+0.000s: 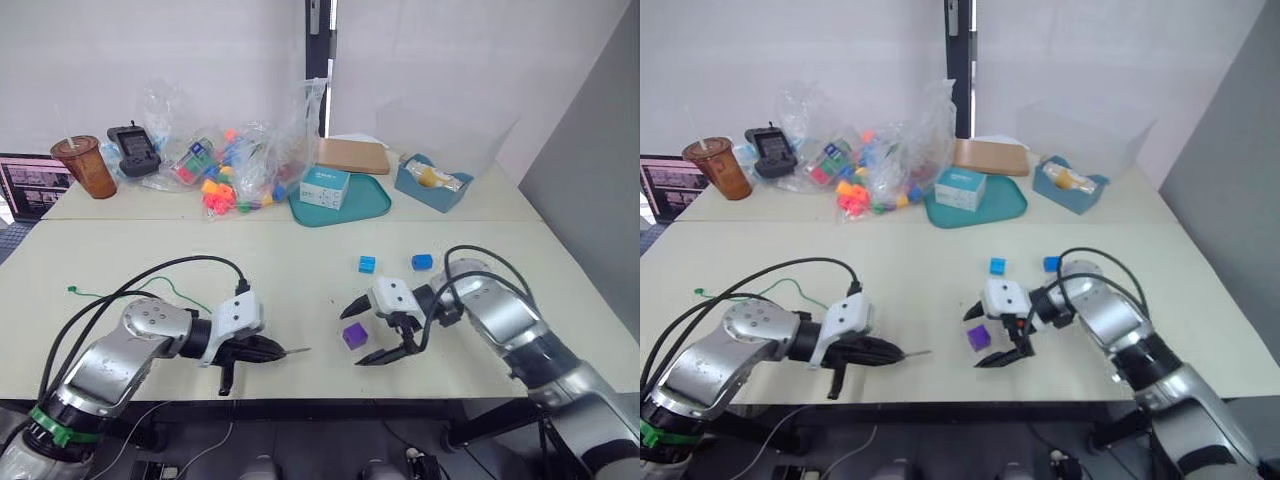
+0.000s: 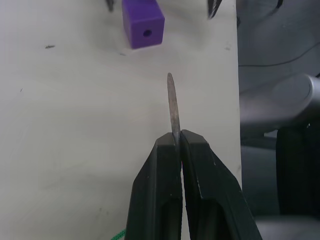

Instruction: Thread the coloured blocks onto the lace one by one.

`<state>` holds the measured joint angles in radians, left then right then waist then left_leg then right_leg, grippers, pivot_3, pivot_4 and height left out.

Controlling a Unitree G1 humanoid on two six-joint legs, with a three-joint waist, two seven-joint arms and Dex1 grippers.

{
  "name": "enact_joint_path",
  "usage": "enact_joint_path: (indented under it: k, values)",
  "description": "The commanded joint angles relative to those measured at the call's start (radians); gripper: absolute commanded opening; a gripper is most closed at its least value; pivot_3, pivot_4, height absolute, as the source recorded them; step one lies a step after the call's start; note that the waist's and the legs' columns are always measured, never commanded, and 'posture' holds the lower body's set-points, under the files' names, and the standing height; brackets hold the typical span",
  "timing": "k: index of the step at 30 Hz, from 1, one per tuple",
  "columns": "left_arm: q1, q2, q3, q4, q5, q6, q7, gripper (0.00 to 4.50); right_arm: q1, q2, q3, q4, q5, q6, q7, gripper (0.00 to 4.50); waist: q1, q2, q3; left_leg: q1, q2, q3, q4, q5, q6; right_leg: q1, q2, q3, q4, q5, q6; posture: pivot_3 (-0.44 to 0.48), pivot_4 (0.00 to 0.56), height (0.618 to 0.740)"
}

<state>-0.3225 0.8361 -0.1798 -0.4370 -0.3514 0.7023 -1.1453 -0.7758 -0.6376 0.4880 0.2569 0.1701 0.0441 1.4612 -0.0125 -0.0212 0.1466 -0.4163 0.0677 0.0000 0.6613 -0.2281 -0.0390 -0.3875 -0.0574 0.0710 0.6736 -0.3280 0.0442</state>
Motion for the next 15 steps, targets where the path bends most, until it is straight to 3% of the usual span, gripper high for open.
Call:
enact_joint_path:
  k: [1,8,9,15]
  values:
    - [-0.020,-0.003,0.000,-0.058,-0.025,0.059,0.039,0.00,-0.029,0.019,-0.016,0.105,-0.026,-0.111,0.063,4.47,0.001,0.000,0.000,0.000,0.000,0.000,0.000,0.000,0.000,0.000,0.000,0.000,0.000,0.000,0.000,0.000,0.150,0.740]
    - [-0.009,0.008,-0.020,-0.080,-0.027,0.082,0.052,0.00,-0.056,0.076,-0.037,0.281,-0.065,-0.200,0.079,4.47,-0.001,0.000,0.000,0.001,0.000,0.000,0.000,0.000,-0.001,0.000,0.000,0.000,0.001,0.000,0.000,0.000,0.150,0.740]
    - [-0.009,0.010,-0.022,-0.078,-0.026,0.080,0.052,0.00,-0.057,0.082,-0.040,0.293,-0.068,-0.205,0.078,3.95,-0.001,0.000,0.000,0.001,0.000,0.000,0.000,0.000,-0.001,0.000,0.000,0.000,0.001,0.000,0.000,0.000,0.150,0.740]
    - [-0.045,-0.004,-0.044,-0.046,-0.018,0.099,0.074,0.00,-0.005,0.097,-0.079,0.232,-0.050,-0.131,0.052,1.89,0.002,0.000,0.000,0.001,0.000,0.000,0.000,0.001,-0.001,0.000,0.000,0.000,0.002,0.000,0.000,0.000,0.150,0.740]
